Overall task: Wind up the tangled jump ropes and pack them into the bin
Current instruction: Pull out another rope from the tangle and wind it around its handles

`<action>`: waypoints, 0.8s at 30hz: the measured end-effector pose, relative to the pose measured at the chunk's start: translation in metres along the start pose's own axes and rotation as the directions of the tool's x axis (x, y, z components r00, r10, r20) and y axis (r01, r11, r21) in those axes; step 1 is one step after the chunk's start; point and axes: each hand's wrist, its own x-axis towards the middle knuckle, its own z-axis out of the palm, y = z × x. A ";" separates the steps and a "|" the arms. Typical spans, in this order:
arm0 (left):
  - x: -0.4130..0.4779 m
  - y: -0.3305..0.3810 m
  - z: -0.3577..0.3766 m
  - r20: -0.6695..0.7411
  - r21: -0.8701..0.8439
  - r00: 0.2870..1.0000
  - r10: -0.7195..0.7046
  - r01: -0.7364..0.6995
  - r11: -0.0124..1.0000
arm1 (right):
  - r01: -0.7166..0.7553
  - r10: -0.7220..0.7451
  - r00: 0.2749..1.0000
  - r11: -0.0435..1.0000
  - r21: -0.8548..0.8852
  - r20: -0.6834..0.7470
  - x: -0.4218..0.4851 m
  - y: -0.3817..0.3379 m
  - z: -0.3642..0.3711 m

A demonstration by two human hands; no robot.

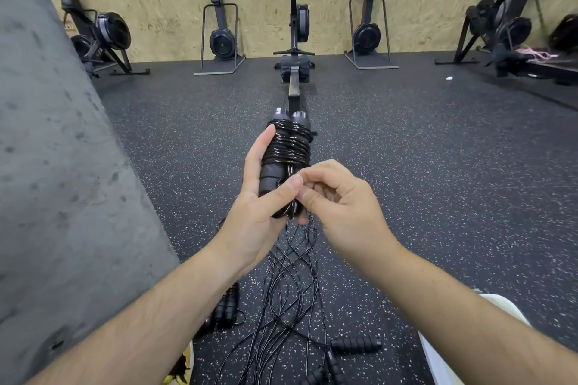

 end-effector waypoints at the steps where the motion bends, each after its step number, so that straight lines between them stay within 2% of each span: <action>1: 0.000 0.000 0.001 0.002 -0.004 1.000 0.000 0.000 1.000 | -0.013 0.014 1.000 1.000 0.016 -0.007 0.001 -0.001 -0.001; 3: 0.001 0.001 0.003 -0.012 -0.020 1.000 -0.012 0.012 1.000 | -0.020 0.021 0.998 1.000 0.002 -0.055 0.002 -0.003 0.000; 5: 0.004 0.002 0.004 -0.059 -0.044 0.998 -0.035 0.033 0.999 | 0.033 -0.046 0.995 0.989 -0.145 -0.089 0.003 -0.002 0.003; 7: 0.008 0.004 0.003 -0.094 -0.031 0.994 -0.046 0.043 0.999 | 0.063 -0.082 0.995 0.962 -0.266 -0.061 0.004 -0.001 0.004; 10: 0.011 0.006 0.000 -0.075 0.061 0.997 -0.032 0.037 0.997 | 0.031 -0.042 0.998 0.975 -0.218 -0.046 0.007 -0.005 0.005; 14: 0.011 0.001 -0.003 -0.073 0.150 0.996 -0.041 0.052 0.987 | 0.115 -0.122 0.993 0.903 -0.413 0.009 0.008 -0.011 0.004; 19: 0.012 -0.004 -0.007 -0.087 0.296 0.996 0.008 0.018 0.955 | 0.018 -0.050 0.998 0.824 -0.567 -0.041 0.010 -0.018 0.005; 24: 0.011 -0.008 -0.005 -0.070 0.378 0.997 0.041 -0.011 0.926 | -0.118 0.075 0.992 0.805 -0.582 -0.098 0.007 -0.019 0.011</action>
